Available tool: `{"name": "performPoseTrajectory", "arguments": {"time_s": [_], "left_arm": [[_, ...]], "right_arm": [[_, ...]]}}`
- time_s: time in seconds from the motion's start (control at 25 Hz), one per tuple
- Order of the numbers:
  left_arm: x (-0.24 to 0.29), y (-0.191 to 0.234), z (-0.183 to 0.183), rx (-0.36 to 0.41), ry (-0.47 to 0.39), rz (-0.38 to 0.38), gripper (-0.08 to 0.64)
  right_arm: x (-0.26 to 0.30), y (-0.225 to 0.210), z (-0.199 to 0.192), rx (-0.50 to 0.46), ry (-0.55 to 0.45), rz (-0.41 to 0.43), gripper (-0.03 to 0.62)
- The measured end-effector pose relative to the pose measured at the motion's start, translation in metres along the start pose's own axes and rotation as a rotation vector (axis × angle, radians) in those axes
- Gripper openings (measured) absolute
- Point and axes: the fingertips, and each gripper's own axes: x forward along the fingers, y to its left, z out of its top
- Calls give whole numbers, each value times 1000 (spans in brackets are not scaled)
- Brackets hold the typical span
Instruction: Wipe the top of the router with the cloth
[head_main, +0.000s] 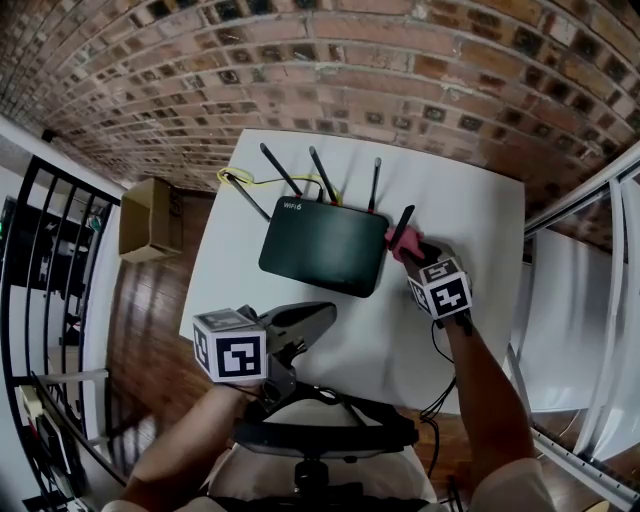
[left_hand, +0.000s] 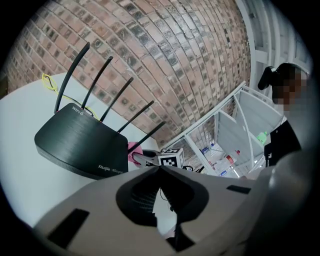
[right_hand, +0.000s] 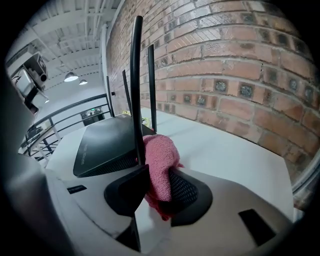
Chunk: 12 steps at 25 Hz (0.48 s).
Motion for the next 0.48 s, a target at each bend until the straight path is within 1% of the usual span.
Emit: {"name": "performPoseTrajectory", "arguments": {"time_s": [0.16, 0.28, 0.36, 0.48], "left_arm": [[-4, 3, -1, -9, -8, -10, 23], [-7, 2, -3, -18, -9, -32, 23], [-12, 4, -6, -15, 0, -45, 23], [-23, 9, -4, 0, 3, -60, 23]], "right_arm": [[3, 1, -2, 26, 5, -48, 127], [4, 1, -3, 56, 26, -61, 127], [1, -1, 1, 109, 23, -72, 127], [-12, -10, 10, 185, -13, -139, 126]]}}
